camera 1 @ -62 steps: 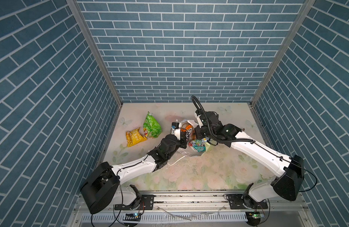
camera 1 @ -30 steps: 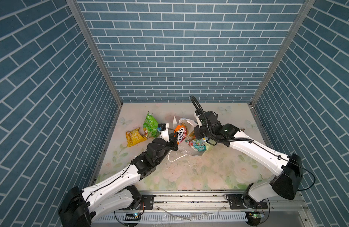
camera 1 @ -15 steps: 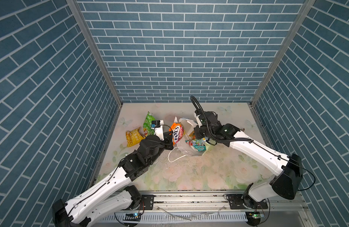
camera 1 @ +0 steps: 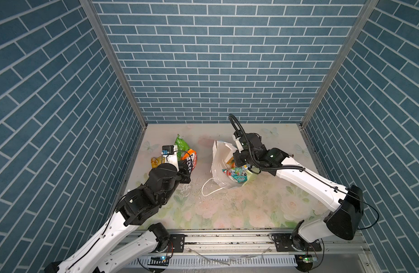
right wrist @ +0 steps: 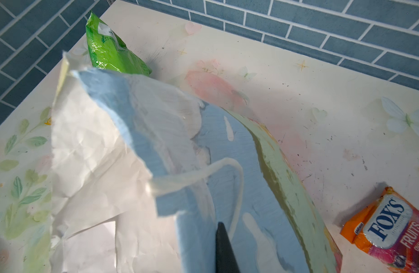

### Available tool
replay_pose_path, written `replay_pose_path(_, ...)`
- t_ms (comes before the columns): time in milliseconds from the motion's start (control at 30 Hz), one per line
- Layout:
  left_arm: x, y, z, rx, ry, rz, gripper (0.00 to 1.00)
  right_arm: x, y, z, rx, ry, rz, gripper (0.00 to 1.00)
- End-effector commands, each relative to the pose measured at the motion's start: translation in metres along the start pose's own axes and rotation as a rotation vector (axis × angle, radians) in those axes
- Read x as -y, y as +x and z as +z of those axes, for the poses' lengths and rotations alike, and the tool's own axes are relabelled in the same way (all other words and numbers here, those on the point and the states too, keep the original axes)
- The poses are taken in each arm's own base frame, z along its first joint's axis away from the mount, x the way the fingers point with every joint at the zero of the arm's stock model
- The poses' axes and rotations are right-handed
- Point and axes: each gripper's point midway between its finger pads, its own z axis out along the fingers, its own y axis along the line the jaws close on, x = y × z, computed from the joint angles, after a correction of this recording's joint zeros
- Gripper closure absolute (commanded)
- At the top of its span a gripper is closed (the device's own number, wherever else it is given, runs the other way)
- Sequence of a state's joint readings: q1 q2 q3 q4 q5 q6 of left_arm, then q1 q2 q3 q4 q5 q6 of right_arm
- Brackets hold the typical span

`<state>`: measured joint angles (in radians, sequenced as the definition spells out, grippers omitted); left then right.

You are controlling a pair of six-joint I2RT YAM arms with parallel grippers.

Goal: Take the snacks out of the paper bag
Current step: Place the snack at the middle-left of the table.

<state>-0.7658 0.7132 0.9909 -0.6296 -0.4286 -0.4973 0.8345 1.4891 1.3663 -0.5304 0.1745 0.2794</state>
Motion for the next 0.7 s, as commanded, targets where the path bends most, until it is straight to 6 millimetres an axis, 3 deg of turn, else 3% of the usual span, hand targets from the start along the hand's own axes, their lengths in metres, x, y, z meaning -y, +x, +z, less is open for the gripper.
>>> replay_pose_path(0,-0.035,0.008,-0.010,-0.020,-0.134,0.031,1.00,0.004,-0.009,-0.012,0.036,-0.005,-0.034,1.00)
replay_pose_path(200,-0.082,0.051,-0.002,-0.124,-0.299,0.019,1.00,0.003,-0.010,-0.025,0.073,-0.049,-0.025,1.00)
replay_pose_path(367,-0.103,0.092,0.019,-0.239,-0.307,-0.117,1.00,0.003,-0.005,-0.032,0.073,-0.074,-0.031,1.00)
replay_pose_path(533,-0.125,0.119,0.039,-0.307,-0.325,-0.229,1.00,0.010,0.002,-0.029,0.051,-0.050,-0.021,1.00)
replay_pose_path(667,-0.129,0.120,0.063,-0.336,-0.290,-0.315,1.00,0.010,0.002,-0.027,0.055,-0.062,-0.012,1.00)
